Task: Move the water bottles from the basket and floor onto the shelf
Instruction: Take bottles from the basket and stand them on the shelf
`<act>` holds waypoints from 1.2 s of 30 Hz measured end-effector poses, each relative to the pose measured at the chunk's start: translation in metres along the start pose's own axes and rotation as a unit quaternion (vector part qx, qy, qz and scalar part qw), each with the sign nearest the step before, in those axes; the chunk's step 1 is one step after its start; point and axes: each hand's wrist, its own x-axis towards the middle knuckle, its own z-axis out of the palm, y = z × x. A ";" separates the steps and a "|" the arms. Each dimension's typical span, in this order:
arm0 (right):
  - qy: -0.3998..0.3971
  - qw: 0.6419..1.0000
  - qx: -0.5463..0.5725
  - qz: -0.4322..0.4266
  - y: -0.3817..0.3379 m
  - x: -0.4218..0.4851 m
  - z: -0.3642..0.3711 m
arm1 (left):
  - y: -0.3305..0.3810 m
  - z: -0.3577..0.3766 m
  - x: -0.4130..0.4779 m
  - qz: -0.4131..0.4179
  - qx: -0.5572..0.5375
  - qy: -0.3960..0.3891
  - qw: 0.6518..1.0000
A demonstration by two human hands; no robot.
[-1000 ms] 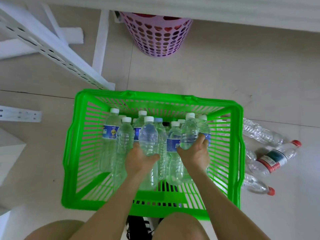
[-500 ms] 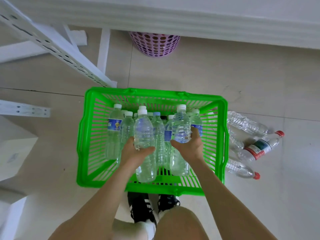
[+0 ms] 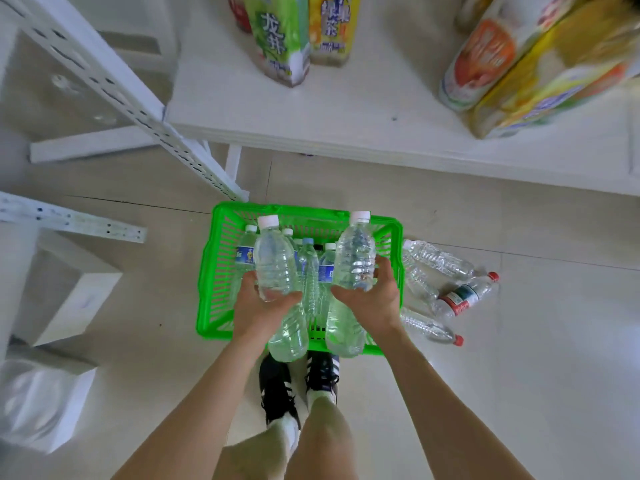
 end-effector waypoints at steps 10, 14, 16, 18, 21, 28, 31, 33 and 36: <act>0.013 0.993 0.093 -0.069 -0.104 -0.104 -0.070 | 0.080 -0.078 -0.117 0.114 -0.072 -0.013 0.991; 0.017 0.986 0.129 -0.106 -0.143 -0.157 -0.095 | 0.104 -0.121 -0.164 0.156 -0.083 -0.029 0.984; 0.018 0.981 0.143 -0.131 -0.164 -0.185 -0.105 | 0.114 -0.143 -0.188 0.173 -0.087 -0.037 0.980; 0.019 0.975 0.155 -0.155 -0.184 -0.211 -0.114 | 0.125 -0.166 -0.211 0.196 -0.086 -0.044 0.976; 0.011 0.967 0.165 -0.192 -0.213 -0.244 -0.127 | 0.141 -0.198 -0.245 0.232 -0.084 -0.049 0.968; -0.008 0.943 0.185 -0.277 -0.289 -0.299 -0.159 | 0.191 -0.260 -0.303 0.305 -0.110 -0.048 0.945; 0.005 0.931 0.186 -0.315 -0.323 -0.317 -0.174 | 0.217 -0.281 -0.320 0.336 -0.115 -0.038 0.934; 0.012 0.927 0.175 -0.332 -0.343 -0.326 -0.183 | 0.236 -0.294 -0.329 0.355 -0.113 -0.043 0.927; 0.020 0.921 0.167 -0.350 -0.369 -0.333 -0.196 | 0.261 -0.308 -0.340 0.381 -0.115 -0.044 0.916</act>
